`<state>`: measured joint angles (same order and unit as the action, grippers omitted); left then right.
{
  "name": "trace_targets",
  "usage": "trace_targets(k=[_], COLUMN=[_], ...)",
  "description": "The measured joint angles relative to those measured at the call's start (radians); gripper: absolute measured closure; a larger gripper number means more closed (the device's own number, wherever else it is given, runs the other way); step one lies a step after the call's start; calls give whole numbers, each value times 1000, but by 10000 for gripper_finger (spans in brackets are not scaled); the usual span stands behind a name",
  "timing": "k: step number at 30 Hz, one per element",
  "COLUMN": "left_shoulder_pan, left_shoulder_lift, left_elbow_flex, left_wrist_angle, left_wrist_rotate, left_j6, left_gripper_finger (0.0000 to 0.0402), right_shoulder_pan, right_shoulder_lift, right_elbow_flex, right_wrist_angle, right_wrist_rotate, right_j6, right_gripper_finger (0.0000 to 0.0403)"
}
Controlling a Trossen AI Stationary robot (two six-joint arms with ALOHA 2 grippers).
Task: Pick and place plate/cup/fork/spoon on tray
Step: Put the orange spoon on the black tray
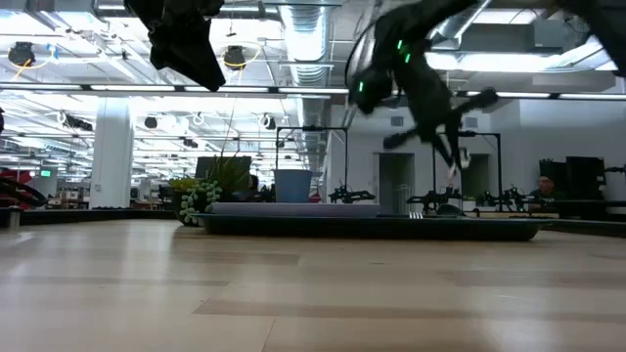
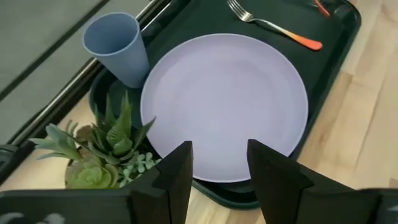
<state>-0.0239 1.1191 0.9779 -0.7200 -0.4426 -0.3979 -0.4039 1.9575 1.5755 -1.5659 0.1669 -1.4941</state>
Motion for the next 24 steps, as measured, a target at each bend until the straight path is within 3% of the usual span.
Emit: trace_targets(k=[6,17,24], left_shoulder_pan=[19,61,61], left_shoulder_lift=[0,0,0], left_elbow_flex=[0,0,0], left_wrist_angle=[-2,0,-4], left_wrist_rotate=[-40,-41,-40], left_j6=[19,76,78], left_gripper_finger=[260,260,260], right_shoulder_pan=[-4,4,3], right_shoulder_lift=[88,110,110], right_elbow_flex=[0,-4,-116], right_wrist_angle=[4,10,5], right_wrist_rotate=[117,46,75], right_j6=[-130,-168,-209], right_gripper_finger=[395,395,395])
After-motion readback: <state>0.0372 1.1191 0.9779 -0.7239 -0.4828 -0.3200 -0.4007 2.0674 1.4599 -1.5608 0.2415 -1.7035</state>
